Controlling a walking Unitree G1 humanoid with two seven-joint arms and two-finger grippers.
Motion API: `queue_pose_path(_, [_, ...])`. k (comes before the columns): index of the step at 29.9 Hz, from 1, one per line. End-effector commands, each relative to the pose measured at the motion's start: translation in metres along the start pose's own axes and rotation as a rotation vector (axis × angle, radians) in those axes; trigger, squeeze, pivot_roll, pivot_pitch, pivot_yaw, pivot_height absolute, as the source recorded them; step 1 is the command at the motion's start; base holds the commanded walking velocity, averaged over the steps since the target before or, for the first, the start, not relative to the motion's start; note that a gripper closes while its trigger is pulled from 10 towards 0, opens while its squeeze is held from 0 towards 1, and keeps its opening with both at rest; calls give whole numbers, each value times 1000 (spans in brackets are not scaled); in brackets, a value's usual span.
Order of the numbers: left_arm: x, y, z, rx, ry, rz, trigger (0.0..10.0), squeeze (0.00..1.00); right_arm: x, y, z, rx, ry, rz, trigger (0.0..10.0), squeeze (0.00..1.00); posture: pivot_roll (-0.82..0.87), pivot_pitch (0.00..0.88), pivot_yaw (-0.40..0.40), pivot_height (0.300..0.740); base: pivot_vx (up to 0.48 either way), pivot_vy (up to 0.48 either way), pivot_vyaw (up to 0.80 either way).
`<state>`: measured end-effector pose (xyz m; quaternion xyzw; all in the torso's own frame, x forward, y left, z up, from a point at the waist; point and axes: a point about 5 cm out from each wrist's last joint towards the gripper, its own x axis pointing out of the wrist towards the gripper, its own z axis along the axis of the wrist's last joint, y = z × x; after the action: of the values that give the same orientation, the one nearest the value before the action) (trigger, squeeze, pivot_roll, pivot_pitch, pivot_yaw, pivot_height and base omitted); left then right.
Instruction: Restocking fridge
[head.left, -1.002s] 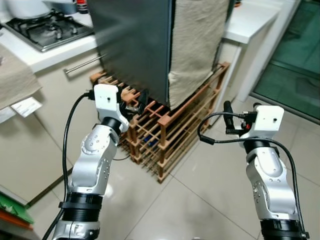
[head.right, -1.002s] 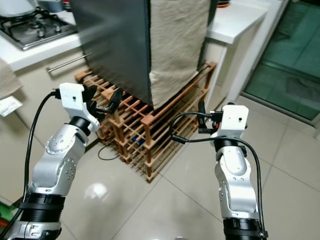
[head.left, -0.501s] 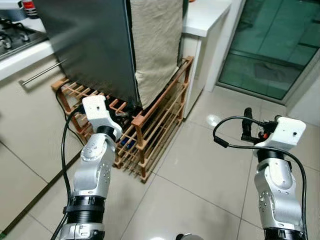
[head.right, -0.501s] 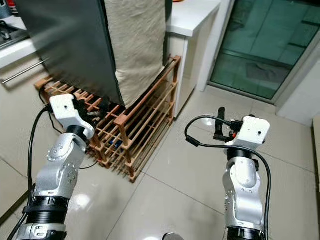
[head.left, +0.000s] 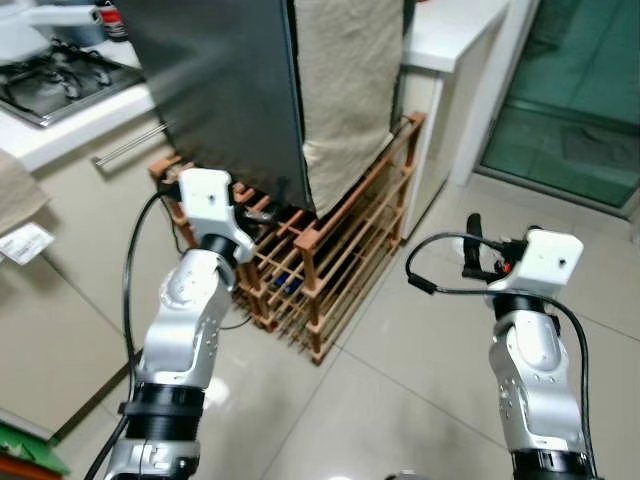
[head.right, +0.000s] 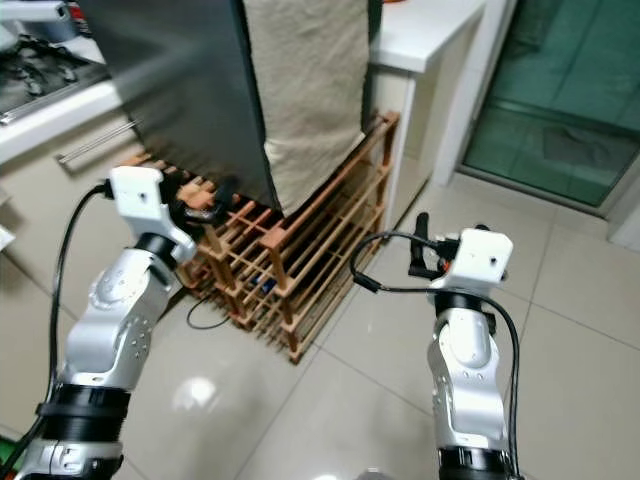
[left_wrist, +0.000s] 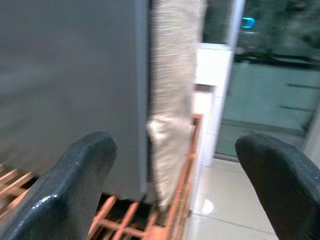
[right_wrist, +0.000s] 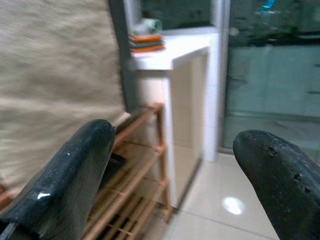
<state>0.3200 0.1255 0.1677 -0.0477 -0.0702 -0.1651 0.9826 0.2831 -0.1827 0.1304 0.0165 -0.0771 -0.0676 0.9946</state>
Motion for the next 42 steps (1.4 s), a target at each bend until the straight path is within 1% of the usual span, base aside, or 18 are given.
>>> queue_pose_path(1, [9, -11, 9, 44, -28, -81, 10000, 0, -1, -2, 2, -5, -10, -7, 10000, 0, -129, 0, 115, 736, 0, 454, -769])
queue_pose_path(3, [14, -18, 12, 60, -42, -136, 10000, 0, -2, -2, 4, -8, -19, -5, 10000, 0, -138, 0, 106, 736, 126, 422, -772])
queue_pose_path(8, [20, -25, 13, 63, -41, -170, 10000, 0, 1, -2, 3, -11, -22, -1, 10000, 0, -131, 0, 95, 736, 272, 395, -770])
queue_pose_path(11, [22, -28, 12, 45, -29, -122, 10000, 0, 4, -3, 2, -36, -18, 5, 10000, 0, -127, 0, 77, 736, 99, 114, -250])
queue_pose_path(12, [23, -27, 11, 1, -21, -84, 10000, 0, 6, -3, 2, -36, -11, 11, 10000, 0, -124, 0, 63, 736, 0, 0, 0])
queue_pose_path(18, [21, -22, 1, -125, 17, 72, 10000, 0, 11, 0, 11, -49, -33, 49, 10000, 0, -138, 0, 28, 736, 0, 0, 0])
queue_pose_path(25, [22, -23, -4, -173, 23, 99, 10000, 0, 14, 5, 13, -55, -40, 79, 10000, 0, -142, 0, 21, 736, 0, 0, 0])
queue_pose_path(29, [18, -14, 6, -170, -36, 151, 10000, 0, 13, 5, 21, -92, -74, 76, 10000, 0, -136, 0, 27, 736, 0, 0, 0])
queue_pose_path(30, [10, -7, 15, -117, -82, 149, 10000, 0, 9, 4, 30, -101, -107, 71, 10000, 0, -134, 0, 31, 736, 0, 0, 0])
queue_pose_path(31, [-20, 12, 28, -40, -129, 169, 10000, 0, -13, -7, 40, -100, -128, 40, 10000, 0, -125, 0, 34, 736, 0, 0, 0])
queue_pose_path(32, [-20, 12, 28, -40, -129, 169, 10000, 0, -13, -7, 40, -100, -128, 40, 10000, 0, -125, 0, 34, 736, 0, 0, 0])
queue_pose_path(33, [-49, 23, 32, -11, -131, 198, 10000, 0, -37, -13, 47, -84, -165, 37, 10000, 0, -126, 0, 33, 736, 0, 0, 0])
queue_pose_path(35, [-49, 23, 32, -11, -131, 198, 10000, 0, -37, -13, 47, -84, -165, 37, 10000, 0, -126, 0, 33, 736, 0, 0, 0])
queue_pose_path(36, [-62, 24, 31, 6, -131, 203, 10000, 0, -50, -15, 52, -85, -191, 43, 10000, 0, -126, 0, 33, 736, 0, 0, 0])
queue_pose_path(37, [-62, 24, 31, 6, -131, 203, 10000, 0, -50, -15, 52, -85, -191, 43, 10000, 0, -126, 0, 33, 736, 0, 0, 0])
queue_pose_path(39, [-73, 25, 28, 14, -116, 235, 10000, 0, -63, -18, 56, -100, -217, 31, 10000, 0, -124, 0, 23, 736, 0, 0, 0])
queue_pose_path(40, [-68, 22, 26, 20, -102, 250, 10000, 0, -63, -20, 54, -108, -211, 2, 10000, 0, -131, 0, 26, 736, 0, 0, 0])
queue_pose_path(42, [-52, 6, 29, -10, -119, 176, 10000, 0, -56, -18, 52, -119, -217, -18, 10000, 0, -140, 0, 31, 736, 0, 0, 0])
